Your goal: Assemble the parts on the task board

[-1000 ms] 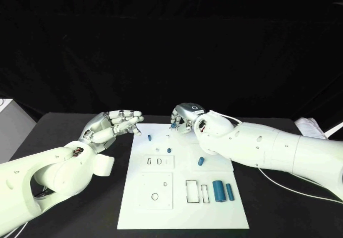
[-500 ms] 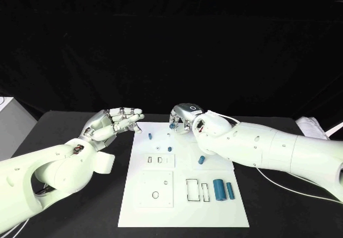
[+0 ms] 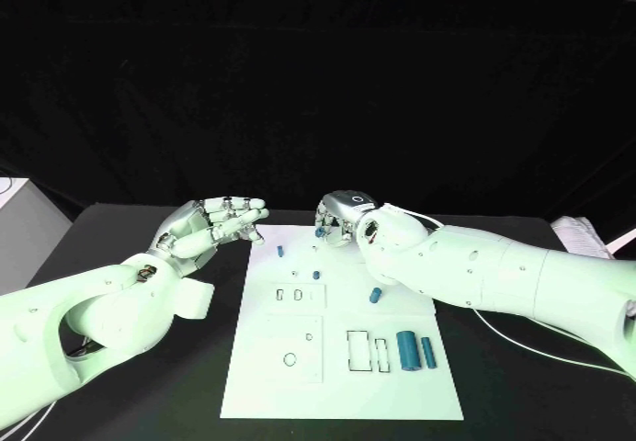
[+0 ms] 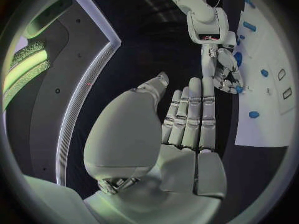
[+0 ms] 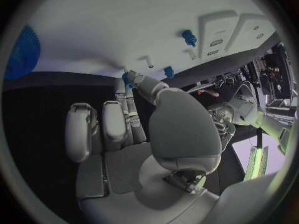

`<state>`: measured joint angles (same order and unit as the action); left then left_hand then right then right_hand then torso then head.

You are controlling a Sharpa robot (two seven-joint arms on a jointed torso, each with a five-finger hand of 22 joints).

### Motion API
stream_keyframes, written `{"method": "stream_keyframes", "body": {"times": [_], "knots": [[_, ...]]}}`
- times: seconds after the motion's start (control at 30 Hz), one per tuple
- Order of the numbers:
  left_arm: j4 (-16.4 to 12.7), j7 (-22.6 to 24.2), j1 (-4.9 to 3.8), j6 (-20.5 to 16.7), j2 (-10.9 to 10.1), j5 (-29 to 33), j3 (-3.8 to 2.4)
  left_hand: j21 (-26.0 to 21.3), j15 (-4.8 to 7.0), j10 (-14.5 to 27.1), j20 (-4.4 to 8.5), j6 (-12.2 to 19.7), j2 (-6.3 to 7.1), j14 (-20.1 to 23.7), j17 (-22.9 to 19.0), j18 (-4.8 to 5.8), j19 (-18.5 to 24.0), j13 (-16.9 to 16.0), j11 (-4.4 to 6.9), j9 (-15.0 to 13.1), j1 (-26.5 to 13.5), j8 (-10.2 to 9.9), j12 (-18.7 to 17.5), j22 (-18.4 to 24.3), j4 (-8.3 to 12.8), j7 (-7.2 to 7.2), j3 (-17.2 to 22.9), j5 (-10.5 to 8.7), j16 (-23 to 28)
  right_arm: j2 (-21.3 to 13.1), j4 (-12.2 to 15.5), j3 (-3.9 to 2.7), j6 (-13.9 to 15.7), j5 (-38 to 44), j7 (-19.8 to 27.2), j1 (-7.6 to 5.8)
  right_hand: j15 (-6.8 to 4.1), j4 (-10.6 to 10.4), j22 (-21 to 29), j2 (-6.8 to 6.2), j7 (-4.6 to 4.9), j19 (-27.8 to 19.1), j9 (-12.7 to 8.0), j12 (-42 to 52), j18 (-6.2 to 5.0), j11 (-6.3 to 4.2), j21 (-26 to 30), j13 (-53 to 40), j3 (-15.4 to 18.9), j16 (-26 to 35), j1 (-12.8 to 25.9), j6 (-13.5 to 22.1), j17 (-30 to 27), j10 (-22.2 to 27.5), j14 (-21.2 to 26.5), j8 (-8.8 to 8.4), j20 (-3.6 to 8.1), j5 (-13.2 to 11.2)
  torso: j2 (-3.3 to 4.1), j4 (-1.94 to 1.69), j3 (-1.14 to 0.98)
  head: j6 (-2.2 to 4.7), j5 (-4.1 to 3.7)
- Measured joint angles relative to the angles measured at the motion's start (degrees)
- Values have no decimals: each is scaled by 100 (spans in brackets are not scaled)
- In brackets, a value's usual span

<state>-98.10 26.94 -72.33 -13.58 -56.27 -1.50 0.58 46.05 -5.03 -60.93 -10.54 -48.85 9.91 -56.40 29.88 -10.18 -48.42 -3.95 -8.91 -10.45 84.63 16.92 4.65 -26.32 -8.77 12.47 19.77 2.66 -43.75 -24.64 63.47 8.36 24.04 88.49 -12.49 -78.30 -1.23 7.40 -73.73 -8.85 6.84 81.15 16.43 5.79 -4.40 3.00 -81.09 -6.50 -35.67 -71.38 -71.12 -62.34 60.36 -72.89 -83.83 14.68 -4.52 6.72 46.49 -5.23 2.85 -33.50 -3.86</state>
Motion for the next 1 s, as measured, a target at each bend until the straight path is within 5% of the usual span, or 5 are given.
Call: {"method": "stream_keyframes", "body": {"times": [0.43,1.0], "knots": [[1,-4,-4,9,2,-1,-1,0,0,0,0,0,0,0,-1,0,0,1,0,1,0,0,0,-9,0,0,0,0,0,36,-54,1,3,5,-2,3,0,-17,36,-2,31,-22,86,-29,0,21,0,-13,-17,0,-1,52,-53,21,0,12,-22,-20,-10,-4,-1,-8,4],[5,-8,-6,12,11,-1,-1,27,0,0,0,0,0,0,-1,0,0,1,0,-4,0,0,0,-16,17,0,17,0,-20,94,-115,5,-63,-1,5,7,96,-87,357,-167,166,-209,257,-204,-1,189,234,33,-55,215,44,351,-371,373,13,-62,-145,-44,-19,-22,3,-38,5]]}}
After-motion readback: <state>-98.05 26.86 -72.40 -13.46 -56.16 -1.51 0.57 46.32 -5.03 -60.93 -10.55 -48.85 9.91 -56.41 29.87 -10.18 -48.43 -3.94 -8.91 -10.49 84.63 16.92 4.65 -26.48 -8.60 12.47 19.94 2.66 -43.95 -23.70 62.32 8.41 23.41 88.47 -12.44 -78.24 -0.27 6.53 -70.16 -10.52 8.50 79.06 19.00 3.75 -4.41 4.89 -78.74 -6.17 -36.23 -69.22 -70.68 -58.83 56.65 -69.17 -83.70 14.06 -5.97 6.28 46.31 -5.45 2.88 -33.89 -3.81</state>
